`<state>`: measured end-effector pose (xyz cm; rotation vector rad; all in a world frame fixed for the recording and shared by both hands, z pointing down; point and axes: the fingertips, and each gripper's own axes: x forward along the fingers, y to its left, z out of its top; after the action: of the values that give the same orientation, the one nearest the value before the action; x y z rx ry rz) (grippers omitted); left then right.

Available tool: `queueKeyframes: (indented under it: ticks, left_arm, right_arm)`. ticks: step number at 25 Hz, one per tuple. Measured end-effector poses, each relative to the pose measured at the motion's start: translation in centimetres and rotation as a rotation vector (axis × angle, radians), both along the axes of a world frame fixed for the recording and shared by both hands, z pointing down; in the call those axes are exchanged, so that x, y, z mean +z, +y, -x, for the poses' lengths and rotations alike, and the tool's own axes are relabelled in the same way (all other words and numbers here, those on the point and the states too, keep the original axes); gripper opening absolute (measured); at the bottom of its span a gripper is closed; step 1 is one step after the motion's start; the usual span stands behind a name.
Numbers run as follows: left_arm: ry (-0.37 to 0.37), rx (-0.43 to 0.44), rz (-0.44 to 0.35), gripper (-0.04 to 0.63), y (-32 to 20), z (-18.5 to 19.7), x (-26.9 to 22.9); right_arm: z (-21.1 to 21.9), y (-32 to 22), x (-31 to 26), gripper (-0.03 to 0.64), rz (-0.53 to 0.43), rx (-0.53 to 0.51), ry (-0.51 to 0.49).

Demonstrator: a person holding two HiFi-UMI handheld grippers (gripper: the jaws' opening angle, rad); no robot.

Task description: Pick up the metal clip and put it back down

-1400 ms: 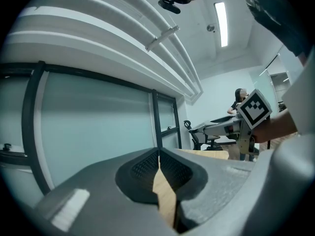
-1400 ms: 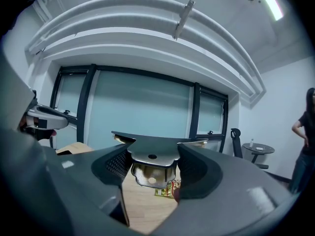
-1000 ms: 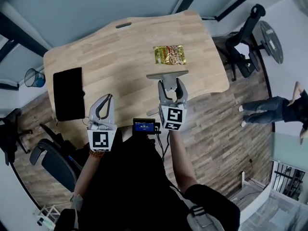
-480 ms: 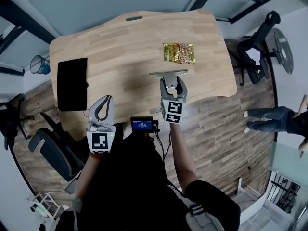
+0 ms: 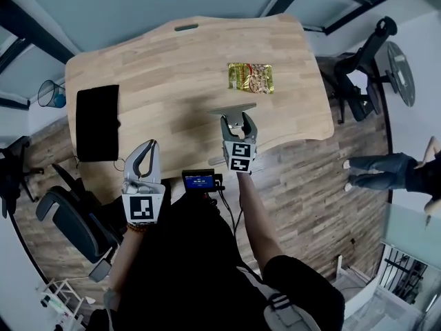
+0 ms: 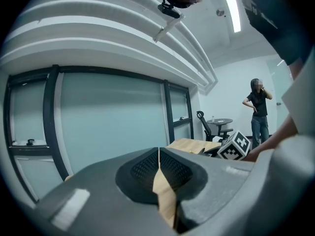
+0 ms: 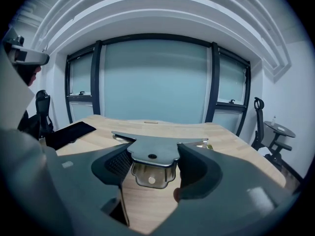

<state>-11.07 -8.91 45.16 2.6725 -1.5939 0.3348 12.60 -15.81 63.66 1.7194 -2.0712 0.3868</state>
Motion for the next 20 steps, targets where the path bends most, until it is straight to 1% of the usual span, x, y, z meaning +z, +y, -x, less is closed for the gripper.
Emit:
queueKeyframes:
  ticks: [4,9,16,18,20]
  left_arm:
    - [0.011,-0.013,0.009,0.006,0.1,-0.3,0.0]
    - [0.020,-0.049,0.003,0.006,0.5,0.7,0.0]
    - [0.028,-0.088,0.021,0.006,1.2,1.7,0.4]
    - [0.013,-0.096,0.022,0.006,1.2,2.3,0.5]
    - [-0.008,-0.091,0.000,0.006,1.2,2.4,0.4]
  right_arm:
    - [-0.3,0.1,2.4,0.308,0.047,-0.009,0.011]
    - [0.1,0.2,5.2,0.308,0.100,-0.029,0.017]
    - [0.2,1.0,9.6,0.308,0.186,-0.040,0.043]
    - [0.6,1.0,11.2,0.308,0.212,-0.040,0.042]
    - [0.9,1.0,12.4,0.308,0.226,-0.047,0.044]
